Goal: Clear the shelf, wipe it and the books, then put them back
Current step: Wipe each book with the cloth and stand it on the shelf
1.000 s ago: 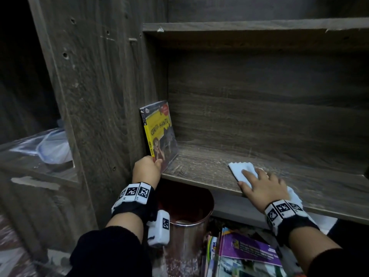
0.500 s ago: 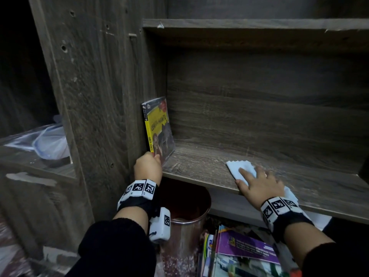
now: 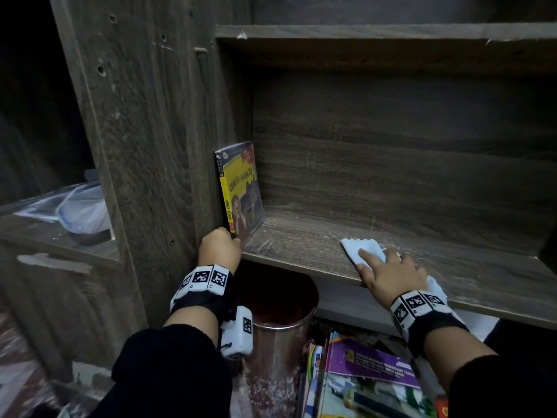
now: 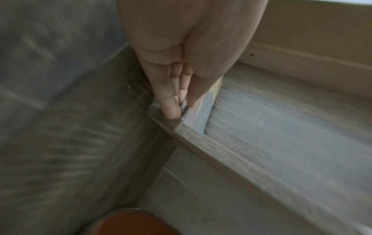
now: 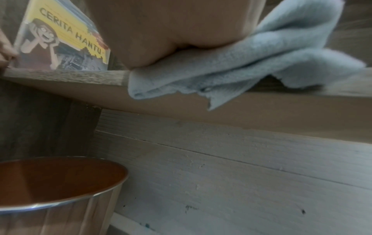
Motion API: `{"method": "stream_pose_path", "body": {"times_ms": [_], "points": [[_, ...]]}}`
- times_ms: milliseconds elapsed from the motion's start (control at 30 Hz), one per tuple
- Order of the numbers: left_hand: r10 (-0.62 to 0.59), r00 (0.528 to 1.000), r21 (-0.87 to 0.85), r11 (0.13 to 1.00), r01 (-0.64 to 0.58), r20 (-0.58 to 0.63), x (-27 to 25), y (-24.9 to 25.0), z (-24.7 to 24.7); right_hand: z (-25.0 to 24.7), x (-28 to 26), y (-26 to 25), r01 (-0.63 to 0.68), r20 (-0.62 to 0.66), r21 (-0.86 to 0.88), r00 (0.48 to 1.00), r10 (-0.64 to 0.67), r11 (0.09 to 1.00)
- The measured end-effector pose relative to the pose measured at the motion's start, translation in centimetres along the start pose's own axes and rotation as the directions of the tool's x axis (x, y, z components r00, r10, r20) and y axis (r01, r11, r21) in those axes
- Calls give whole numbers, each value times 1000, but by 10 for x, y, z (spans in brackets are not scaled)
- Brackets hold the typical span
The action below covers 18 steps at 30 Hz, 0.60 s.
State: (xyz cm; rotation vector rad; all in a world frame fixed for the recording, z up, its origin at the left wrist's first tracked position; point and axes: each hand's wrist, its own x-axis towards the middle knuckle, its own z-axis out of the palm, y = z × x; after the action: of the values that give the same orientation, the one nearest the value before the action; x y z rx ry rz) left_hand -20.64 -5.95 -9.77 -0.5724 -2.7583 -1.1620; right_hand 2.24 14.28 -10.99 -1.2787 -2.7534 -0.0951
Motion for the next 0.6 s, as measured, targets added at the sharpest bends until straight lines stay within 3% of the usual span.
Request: {"method": "stream_pose_path", "body": {"times_ms": [167,300,400,533,600], "points": [[56,983,244,965,-99,174,-26,-7,-1,4,-19,4,79,-95,-44,992,-83,996],[85,895,411,866,-284,439,-53,0,9,9,-46,11,173,-177,-19,969,-173,985],[138,839,447,794,-411,527,-82,10,24,24,-79,20,242,-267,115,942,-205,963],[225,751,385,747,-542,621,-137,17,58,69,-127,34,164,-132,234,982,-136,958],[157,719,411,729,-547,677,-166,20,74,90,-150,41,58,-28,211,998,-53,976]]}}
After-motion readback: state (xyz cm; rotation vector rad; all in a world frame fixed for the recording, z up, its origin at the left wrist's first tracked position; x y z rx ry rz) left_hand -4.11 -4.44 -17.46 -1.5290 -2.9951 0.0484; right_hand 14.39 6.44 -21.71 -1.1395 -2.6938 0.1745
